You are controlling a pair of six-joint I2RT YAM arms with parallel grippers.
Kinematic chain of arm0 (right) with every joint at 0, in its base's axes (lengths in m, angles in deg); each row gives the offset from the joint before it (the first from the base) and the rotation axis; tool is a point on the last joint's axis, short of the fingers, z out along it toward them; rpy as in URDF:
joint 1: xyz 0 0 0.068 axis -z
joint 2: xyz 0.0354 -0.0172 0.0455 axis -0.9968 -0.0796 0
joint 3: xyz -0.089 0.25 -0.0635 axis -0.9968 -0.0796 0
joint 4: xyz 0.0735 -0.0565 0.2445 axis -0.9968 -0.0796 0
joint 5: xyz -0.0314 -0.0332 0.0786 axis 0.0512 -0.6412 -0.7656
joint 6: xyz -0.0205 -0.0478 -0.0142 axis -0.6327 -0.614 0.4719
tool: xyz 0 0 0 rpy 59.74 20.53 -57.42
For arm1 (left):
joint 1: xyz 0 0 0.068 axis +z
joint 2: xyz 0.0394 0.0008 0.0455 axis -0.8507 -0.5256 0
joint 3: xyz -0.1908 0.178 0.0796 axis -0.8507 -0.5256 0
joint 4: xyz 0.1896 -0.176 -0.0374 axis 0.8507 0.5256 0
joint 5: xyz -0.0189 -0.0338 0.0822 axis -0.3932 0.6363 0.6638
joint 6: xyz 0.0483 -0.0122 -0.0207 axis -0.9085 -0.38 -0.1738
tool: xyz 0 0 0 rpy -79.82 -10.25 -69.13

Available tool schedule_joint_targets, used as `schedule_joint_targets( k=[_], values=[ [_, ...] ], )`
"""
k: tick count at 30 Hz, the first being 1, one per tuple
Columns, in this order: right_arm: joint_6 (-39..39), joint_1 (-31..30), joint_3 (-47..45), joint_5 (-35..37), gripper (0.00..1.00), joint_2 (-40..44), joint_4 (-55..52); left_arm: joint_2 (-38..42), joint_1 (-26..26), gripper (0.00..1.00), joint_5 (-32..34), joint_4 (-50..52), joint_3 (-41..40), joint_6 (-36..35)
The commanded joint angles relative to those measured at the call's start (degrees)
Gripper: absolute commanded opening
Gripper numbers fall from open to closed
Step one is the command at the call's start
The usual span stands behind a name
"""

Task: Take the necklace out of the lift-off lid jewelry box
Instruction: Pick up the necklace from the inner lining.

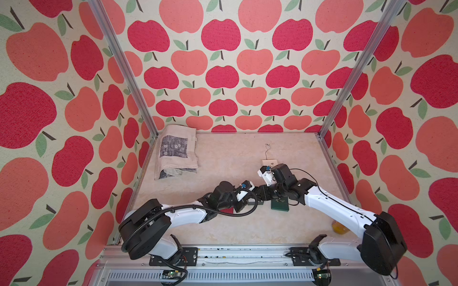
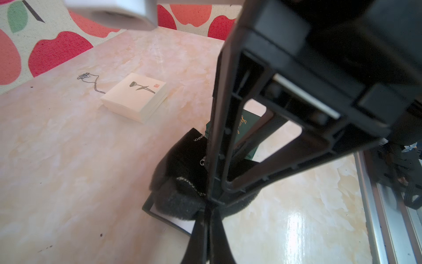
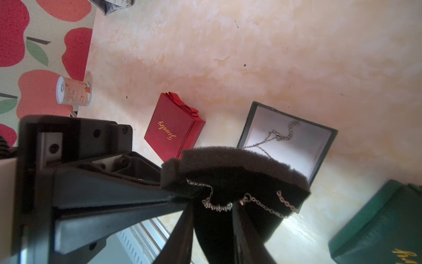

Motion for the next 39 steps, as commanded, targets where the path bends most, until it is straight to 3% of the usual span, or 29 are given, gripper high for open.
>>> schedule_joint_targets(
  k=[1, 10, 33, 39],
  values=[
    [0.46, 0.79, -0.41, 2.28, 0.32, 1.70, -3.31, 1.39, -0.55, 0.00, 1.10, -2.08, -0.87, -1.58],
    [1.12, 1.44, -1.26, 5.45, 0.35, 3.86, -4.20, 1.64, -1.78, 0.00, 4.22, -0.26, 0.14, -3.77],
    [2.55, 1.82, -2.95, 2.40, 0.36, 1.12, 1.51, 2.47, -3.12, 0.00, 2.97, 0.75, 0.82, -5.05],
    [2.79, 1.84, -2.42, 4.21, 0.20, 0.71, 1.25, 2.89, -3.18, 0.00, 3.09, 1.17, 0.28, -5.04]
  ],
)
